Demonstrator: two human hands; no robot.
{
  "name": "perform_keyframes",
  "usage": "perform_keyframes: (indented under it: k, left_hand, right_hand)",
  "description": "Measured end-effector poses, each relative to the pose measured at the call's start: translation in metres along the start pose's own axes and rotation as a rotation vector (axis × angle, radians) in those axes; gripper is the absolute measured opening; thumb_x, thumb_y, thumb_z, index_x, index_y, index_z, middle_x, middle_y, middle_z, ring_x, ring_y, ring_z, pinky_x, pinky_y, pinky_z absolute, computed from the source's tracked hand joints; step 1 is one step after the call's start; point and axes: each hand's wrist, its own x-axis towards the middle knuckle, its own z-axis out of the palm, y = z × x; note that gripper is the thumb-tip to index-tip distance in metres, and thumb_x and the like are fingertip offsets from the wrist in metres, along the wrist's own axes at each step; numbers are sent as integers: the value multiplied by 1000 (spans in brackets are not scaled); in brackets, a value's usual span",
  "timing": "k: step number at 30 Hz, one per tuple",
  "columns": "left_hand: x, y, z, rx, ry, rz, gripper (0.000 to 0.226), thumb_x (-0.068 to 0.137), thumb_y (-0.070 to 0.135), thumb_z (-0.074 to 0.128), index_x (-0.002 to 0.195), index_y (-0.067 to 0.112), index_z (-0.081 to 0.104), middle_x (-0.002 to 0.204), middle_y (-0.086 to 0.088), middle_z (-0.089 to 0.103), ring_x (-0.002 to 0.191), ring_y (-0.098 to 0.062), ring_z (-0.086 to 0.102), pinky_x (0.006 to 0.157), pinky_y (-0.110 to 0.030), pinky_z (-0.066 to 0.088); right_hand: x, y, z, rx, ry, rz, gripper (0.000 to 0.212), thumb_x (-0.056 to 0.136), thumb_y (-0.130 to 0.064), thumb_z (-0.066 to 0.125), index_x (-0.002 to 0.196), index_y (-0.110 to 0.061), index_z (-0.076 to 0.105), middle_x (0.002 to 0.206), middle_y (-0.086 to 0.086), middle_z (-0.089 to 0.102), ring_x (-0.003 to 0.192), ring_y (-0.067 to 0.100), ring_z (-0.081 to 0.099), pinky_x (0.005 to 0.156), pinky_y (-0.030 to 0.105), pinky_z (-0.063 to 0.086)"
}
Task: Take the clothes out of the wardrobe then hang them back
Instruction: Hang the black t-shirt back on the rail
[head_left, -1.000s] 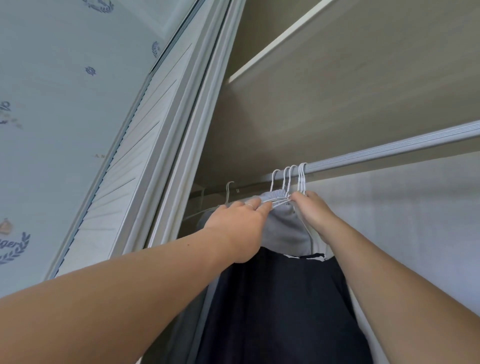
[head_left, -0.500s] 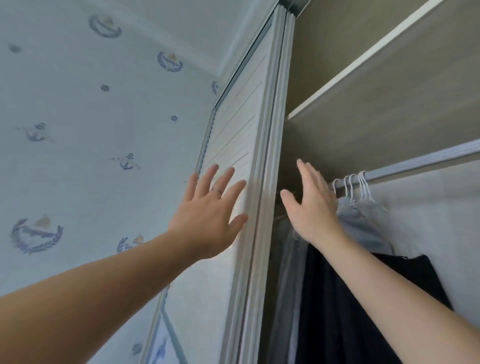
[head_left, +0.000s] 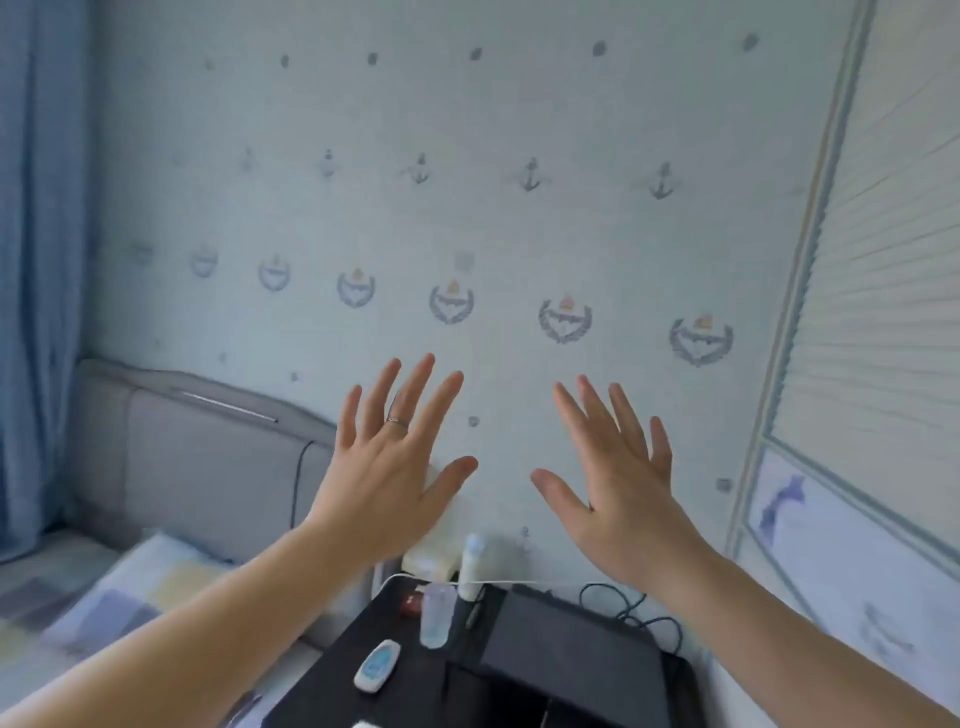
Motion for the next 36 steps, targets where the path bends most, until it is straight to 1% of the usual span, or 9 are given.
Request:
perform_keyframes:
  k: [4,9,11,15,18,23,26,29,36]
  left_hand:
    - [-116,-93,-43,149,-116,-248,78,89,72,14,158,40,-6,165,11,-18,150,-17,-27,121,-48,-16]
    - [-275,-181,-106,347,-257,-516,79,90,73,16,157,38,-5,166,9,-13,152,-21,-21,122,-53,-8]
    - [-334,-204,-135,412,-291,-621,78,90,72,18,155,40,-10,167,9,-11,152,-20,-20,123,-53,-6]
    - [-440,-228,-194,505,-311,-869,81,89,76,12,156,41,-13,166,12,-16,151,-18,-24,119,-45,-19]
    - [-510,-237,-232,569,-357,-1066,82,88,81,7,155,41,-18,165,12,-22,150,-18,-28,117,-46,-20]
    - [-597,-249,-294,590,-375,-1375,84,85,79,6,153,41,-25,160,14,-32,148,-17,-32,119,-51,-16]
    - [-641,-266,-330,610,-357,-1514,81,89,75,13,155,40,-19,161,12,-28,149,-18,-30,120,-51,-15]
    - [-685,-303,-363,609,-321,-1628,78,96,71,22,156,41,-17,165,9,-23,148,-18,-31,121,-51,-15]
    - [-756,-411,-427,553,-234,-1818,76,98,67,28,158,38,-8,167,8,-14,151,-16,-24,122,-48,-11]
  right_hand:
    - [-14,-106,94,198,-147,-145,77,86,-69,16,153,-42,-11,161,-18,-20,144,5,-30,117,46,-18]
    - [-55,-258,197,413,-345,-298,76,84,-72,12,151,-46,-13,161,-21,-17,147,7,-22,117,46,-18]
    - [-77,-320,226,483,-431,-366,77,82,-73,10,150,-47,-15,159,-23,-19,147,7,-23,118,47,-16]
    - [-124,-435,261,588,-586,-515,79,79,-75,8,149,-48,-16,161,-20,-17,147,9,-22,118,49,-13]
    - [-156,-510,279,614,-694,-641,81,77,-75,6,149,-47,-18,162,-18,-16,149,12,-19,118,50,-11]
    - [-193,-620,299,663,-843,-815,84,76,-76,10,151,-47,-14,162,-19,-9,149,11,-16,117,48,-10]
    - [-204,-685,318,657,-915,-907,76,93,-67,28,153,-43,-10,162,-19,-11,149,11,-18,118,49,-9]
    - [-208,-753,344,646,-945,-976,73,98,-58,35,153,-43,-10,162,-19,-9,150,11,-15,119,48,-8]
    - [-197,-913,403,604,-1028,-1057,73,98,-58,36,154,-42,-8,164,-16,-4,151,14,-11,120,49,-5]
